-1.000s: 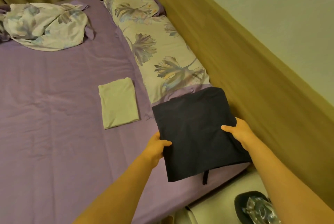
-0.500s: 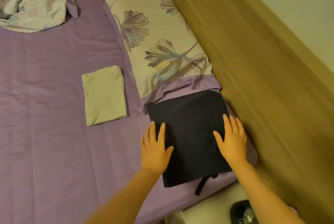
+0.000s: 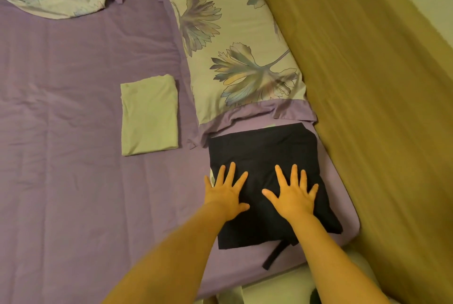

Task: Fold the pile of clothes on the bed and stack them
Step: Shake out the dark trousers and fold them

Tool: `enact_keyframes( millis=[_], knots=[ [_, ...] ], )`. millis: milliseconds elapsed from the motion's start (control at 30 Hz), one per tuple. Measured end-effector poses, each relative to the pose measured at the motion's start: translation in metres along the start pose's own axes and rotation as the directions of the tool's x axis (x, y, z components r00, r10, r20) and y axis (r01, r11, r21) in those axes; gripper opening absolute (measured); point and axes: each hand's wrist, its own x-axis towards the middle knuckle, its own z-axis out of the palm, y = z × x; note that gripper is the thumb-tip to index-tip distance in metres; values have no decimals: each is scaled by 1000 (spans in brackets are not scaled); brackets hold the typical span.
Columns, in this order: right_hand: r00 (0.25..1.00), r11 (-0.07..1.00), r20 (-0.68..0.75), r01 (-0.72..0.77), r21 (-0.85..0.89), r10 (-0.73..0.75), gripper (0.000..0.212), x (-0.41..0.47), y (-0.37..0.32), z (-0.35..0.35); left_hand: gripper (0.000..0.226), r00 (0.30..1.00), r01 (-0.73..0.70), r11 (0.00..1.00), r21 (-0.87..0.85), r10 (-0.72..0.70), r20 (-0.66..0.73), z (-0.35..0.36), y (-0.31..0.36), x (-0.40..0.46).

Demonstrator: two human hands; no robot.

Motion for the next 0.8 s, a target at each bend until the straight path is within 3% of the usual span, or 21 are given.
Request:
enact_keyframes(
  millis=[200, 367, 533, 800],
  knots=[
    [998, 999, 54, -32, 42, 30, 68, -24, -26, -31, 67, 997, -20, 985, -171, 6, -81, -19, -13, -36],
    [987, 988, -61, 148, 33, -146, 59, -64, -73, -53, 56, 992, 71, 934, -350, -102, -72, -29, -53, -94],
    [940, 944, -93, 323, -64, -328, 39, -112, -142, -66, 46, 976, 142, 919, -368, -192, -104, -32, -110, -169],
    [794, 806, -144, 572, -155, -591, 41, -221, -277, -62, 44, 877, 251, 839, -482, -408, -254, 7, -214, -314]
  ],
)
